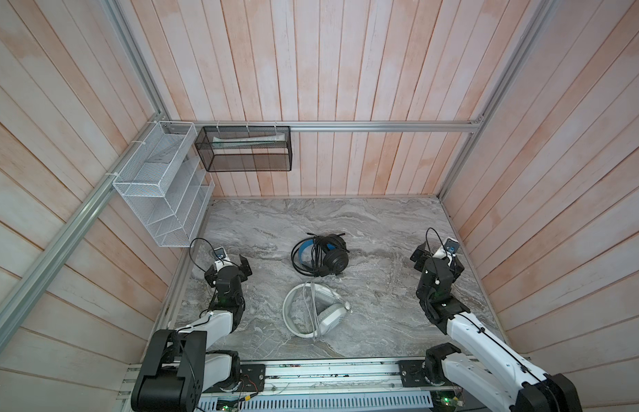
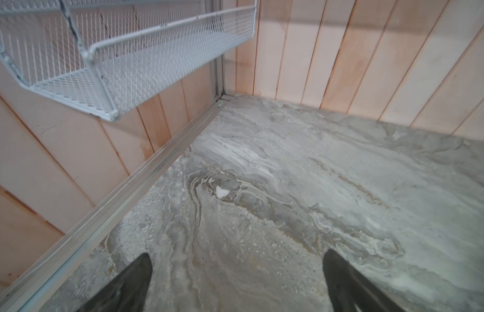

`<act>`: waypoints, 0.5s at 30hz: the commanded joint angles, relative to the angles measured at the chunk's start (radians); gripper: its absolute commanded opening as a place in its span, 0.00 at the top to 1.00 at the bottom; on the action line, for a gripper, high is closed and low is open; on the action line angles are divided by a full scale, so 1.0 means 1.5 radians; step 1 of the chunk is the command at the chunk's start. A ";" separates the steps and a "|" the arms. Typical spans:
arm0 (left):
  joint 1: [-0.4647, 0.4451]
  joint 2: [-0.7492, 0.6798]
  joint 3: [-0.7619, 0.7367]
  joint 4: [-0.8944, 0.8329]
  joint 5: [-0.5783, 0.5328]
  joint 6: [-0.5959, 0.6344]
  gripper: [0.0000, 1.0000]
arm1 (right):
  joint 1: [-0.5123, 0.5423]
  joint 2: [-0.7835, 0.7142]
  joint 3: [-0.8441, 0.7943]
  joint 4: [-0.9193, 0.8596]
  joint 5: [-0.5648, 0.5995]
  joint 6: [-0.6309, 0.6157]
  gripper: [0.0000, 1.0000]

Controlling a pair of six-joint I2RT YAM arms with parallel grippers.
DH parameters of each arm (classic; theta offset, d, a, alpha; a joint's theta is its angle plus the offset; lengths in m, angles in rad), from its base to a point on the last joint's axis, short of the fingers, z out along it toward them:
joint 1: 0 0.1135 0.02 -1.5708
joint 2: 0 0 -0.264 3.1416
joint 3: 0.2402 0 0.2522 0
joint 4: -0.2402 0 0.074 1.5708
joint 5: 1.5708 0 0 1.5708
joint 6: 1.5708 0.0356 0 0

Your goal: Wrap the headphones

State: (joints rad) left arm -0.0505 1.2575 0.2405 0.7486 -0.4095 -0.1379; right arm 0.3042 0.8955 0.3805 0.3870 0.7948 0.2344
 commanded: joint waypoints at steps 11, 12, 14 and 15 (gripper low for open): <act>0.006 0.152 0.041 0.195 0.087 0.059 0.01 | -0.065 0.042 -0.044 0.139 -0.102 -0.021 0.01; 0.006 0.164 0.064 0.167 0.090 0.059 0.01 | -0.078 0.060 -0.047 0.161 -0.114 -0.027 0.01; 0.007 0.170 0.073 0.157 0.094 0.059 0.01 | -0.096 0.098 -0.048 0.195 -0.138 -0.047 0.01; 0.007 0.170 0.074 0.153 0.093 0.058 0.01 | -0.104 0.122 -0.046 0.210 -0.150 -0.061 0.01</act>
State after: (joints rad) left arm -0.0441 1.5101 0.3264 1.0080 -0.2955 -0.0715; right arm 0.1738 1.0180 0.3233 0.5938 0.6418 0.1989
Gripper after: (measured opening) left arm 0.990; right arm 0.989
